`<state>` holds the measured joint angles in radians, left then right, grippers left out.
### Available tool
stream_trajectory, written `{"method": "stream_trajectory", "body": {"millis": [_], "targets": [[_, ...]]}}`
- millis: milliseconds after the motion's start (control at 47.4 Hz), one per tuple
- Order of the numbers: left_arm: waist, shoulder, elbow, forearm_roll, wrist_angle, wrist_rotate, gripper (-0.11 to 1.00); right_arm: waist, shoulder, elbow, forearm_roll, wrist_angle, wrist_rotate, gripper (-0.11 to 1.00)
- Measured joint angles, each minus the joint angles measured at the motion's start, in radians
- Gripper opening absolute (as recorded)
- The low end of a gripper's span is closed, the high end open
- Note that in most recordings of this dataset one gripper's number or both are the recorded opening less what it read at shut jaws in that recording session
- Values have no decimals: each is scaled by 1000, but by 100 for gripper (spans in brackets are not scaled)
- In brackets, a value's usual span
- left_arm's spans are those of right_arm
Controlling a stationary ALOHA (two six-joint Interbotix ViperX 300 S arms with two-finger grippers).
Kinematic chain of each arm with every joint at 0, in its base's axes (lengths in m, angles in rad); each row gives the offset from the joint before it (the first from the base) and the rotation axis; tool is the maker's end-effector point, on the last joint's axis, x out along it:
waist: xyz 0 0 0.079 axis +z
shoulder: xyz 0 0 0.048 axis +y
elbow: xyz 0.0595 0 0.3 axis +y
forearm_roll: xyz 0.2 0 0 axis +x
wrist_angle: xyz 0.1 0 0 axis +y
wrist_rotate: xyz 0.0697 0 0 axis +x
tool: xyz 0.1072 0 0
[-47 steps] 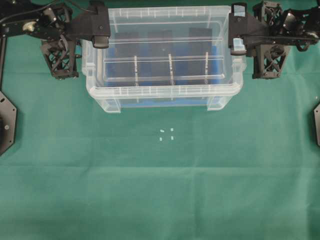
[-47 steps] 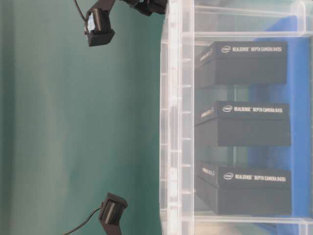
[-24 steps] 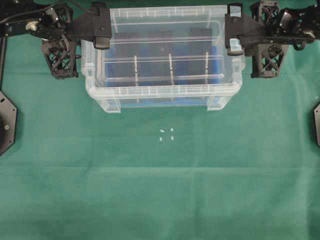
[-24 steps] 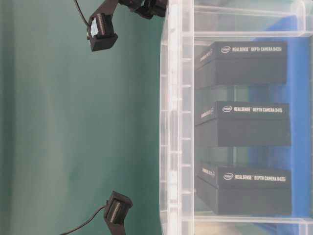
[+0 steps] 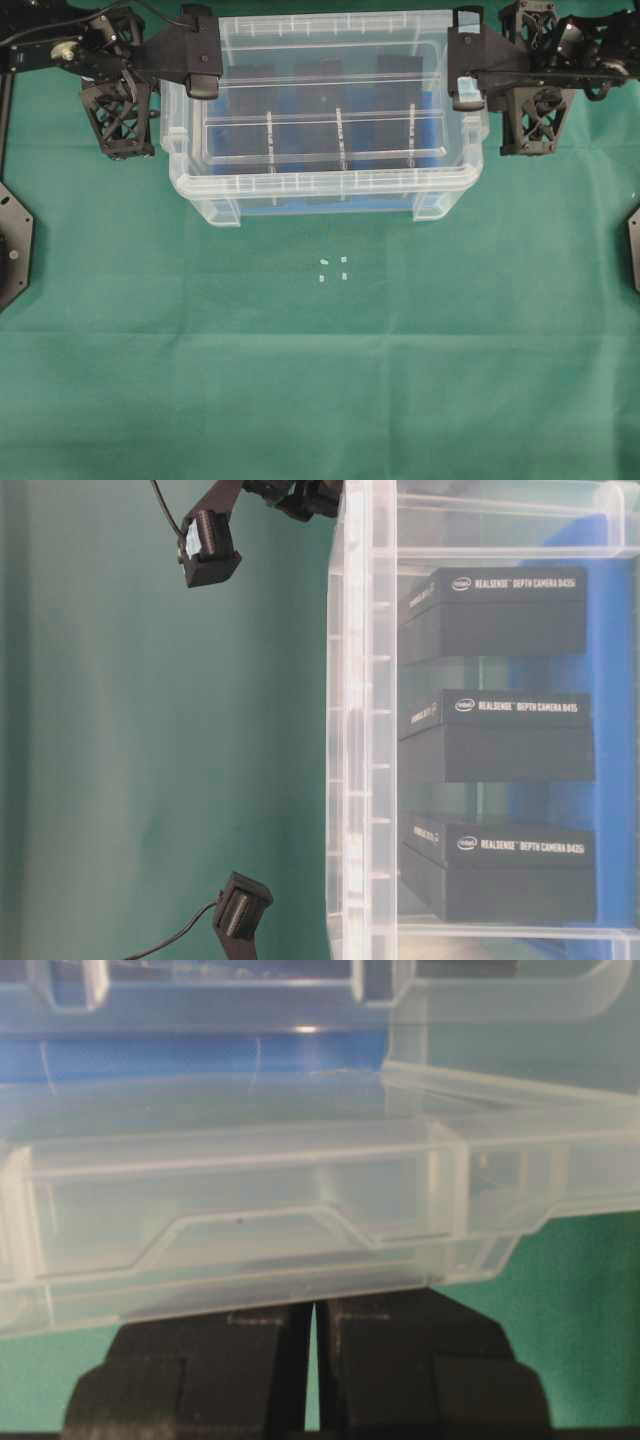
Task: Clamp the lid of the box with both arms, then lift and open it.
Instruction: 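Lower both grippers and close them on the lid rims, then lift the clear lid upward off the box with both grippers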
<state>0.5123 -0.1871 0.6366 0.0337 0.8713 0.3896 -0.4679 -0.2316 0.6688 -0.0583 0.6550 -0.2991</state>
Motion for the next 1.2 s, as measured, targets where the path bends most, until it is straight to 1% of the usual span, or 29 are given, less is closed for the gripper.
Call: {"method": "stream_trajectory", "body": {"millis": [844, 1202], "targets": [[-5, 0, 0, 0, 2, 0, 2, 0, -2, -6, -2, 2, 0, 0], [-9, 0, -11, 0, 26, 0, 2, 6, -14, -11, 0, 12, 2, 0]]}}
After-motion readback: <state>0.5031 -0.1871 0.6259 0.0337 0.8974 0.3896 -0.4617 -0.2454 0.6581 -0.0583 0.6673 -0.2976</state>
